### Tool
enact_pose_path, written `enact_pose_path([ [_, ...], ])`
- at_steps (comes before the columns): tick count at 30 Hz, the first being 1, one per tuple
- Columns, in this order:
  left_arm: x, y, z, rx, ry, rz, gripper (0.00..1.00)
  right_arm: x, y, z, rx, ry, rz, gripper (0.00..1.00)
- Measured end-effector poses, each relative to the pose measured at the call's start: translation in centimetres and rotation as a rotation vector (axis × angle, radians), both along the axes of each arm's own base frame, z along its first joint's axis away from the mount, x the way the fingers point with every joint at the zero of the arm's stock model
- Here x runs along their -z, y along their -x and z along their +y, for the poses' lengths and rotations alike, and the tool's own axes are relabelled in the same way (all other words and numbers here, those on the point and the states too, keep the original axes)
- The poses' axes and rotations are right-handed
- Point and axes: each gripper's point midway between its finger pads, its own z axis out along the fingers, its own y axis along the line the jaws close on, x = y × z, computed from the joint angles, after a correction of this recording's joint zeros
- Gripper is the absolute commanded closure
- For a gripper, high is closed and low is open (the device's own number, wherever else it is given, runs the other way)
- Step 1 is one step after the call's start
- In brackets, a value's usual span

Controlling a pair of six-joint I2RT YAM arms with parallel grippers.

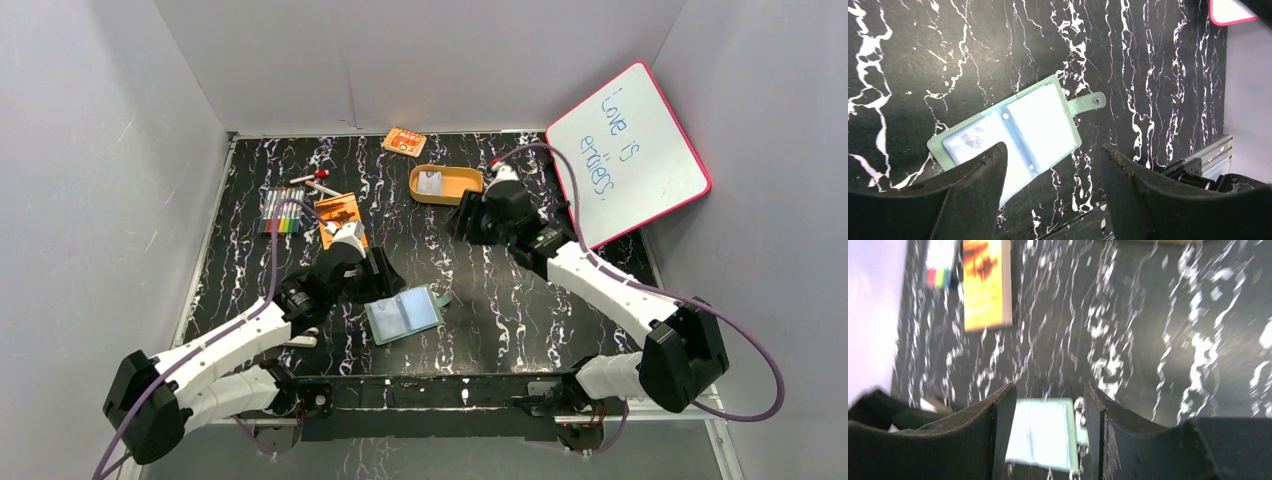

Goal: Put the credit cards into the card holder
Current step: Turn over the card slot in the card holder, then pick up the credit card from the storage box.

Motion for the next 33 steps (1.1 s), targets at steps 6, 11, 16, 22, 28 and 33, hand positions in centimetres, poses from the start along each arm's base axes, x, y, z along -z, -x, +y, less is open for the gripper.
enact_pose_path([
  [6, -0.9, -0.1, 1.2, -0.034, -0.017, -0.035, 0.34, -3.5, -8.6, -2.2, 0.162, -0.067, -0.088, 0.39],
  [11, -0.1, 0.2, 1.5, -0.037, -0.036, -0.019, 0.34, -2.9, -15.7, -0.5, 0.183, -0.089, -0.103, 0.38],
  [16, 1.1, 0.6, 1.9, -0.035, -0.054, 0.002, 0.34, 0.9, -20.4, 1.3, 0.168, -0.072, -0.067, 0.35],
  [22, 2.1, 0.9, 2.2, -0.037, -0.066, 0.02, 0.34, 6.7, -23.5, 1.6, 0.168, -0.026, -0.003, 0.34],
  [28, 2.3, 1.0, 2.3, -0.038, -0.075, 0.026, 0.33, 9.4, -25.4, 1.9, 0.167, -0.008, 0.012, 0.35],
  [33, 2.5, 1.0, 2.3, -0.044, -0.072, 0.03, 0.33, 10.3, -25.9, 2.6, 0.147, -0.021, 0.018, 0.36],
])
